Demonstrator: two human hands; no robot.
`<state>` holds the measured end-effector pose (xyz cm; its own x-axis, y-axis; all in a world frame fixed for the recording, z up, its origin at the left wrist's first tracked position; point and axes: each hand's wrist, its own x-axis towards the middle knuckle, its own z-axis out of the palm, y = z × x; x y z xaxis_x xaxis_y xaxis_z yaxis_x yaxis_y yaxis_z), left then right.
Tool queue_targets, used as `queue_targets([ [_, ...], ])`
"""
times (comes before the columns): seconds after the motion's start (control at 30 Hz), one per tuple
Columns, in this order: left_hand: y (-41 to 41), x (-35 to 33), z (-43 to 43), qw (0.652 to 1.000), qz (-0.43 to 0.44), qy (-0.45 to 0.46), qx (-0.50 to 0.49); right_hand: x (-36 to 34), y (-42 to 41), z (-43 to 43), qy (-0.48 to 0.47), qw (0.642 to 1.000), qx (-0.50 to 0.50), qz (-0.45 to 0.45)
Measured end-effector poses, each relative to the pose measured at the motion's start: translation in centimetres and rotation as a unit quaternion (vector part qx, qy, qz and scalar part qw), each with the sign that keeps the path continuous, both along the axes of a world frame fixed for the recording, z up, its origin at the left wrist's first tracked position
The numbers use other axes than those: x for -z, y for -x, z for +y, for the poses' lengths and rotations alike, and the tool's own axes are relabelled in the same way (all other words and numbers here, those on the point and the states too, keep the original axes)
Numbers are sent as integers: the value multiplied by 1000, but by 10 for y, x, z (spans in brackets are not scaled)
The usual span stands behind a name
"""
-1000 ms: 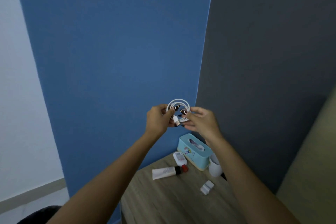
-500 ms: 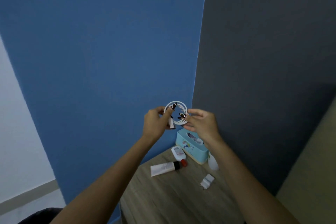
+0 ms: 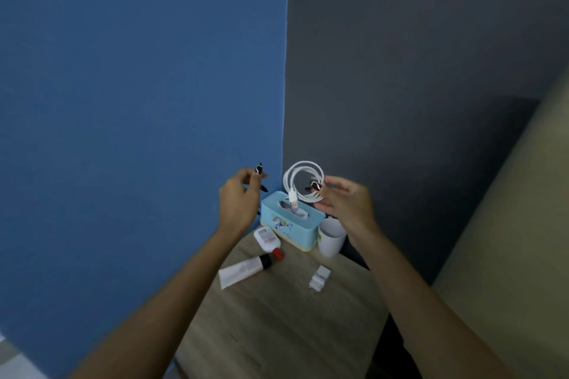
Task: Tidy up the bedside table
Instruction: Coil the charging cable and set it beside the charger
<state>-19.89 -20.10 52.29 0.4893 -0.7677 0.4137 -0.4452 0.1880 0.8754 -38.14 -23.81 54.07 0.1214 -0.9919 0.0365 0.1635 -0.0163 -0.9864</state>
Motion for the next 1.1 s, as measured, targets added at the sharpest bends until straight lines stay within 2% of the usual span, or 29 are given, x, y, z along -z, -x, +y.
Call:
queue_targets([
  [0.17,21,46,-23,999,-5,-35,18,45,33,-9,-42,993,112,-9],
  [0.27,37,81,-36,996,-3,-64,55,79,54,-16,-83,980,176,-47],
  [0.47,62,160,-69,978,-70,-163,110,162,82,-16,-144,951,274,-25],
  [0.6,78,199,-78,953,-112,-233,160,217,95,-20,-206,935,286,-30],
  [0.77,94,237,-78,919,-136,-300,217,257,97,-21,-247,919,305,10],
  [0.93,106,265,-70,920,-78,-323,207,279,98,-27,-276,905,318,55],
  [1.1,103,273,-70,930,-62,-303,201,284,93,-32,-253,894,340,147],
])
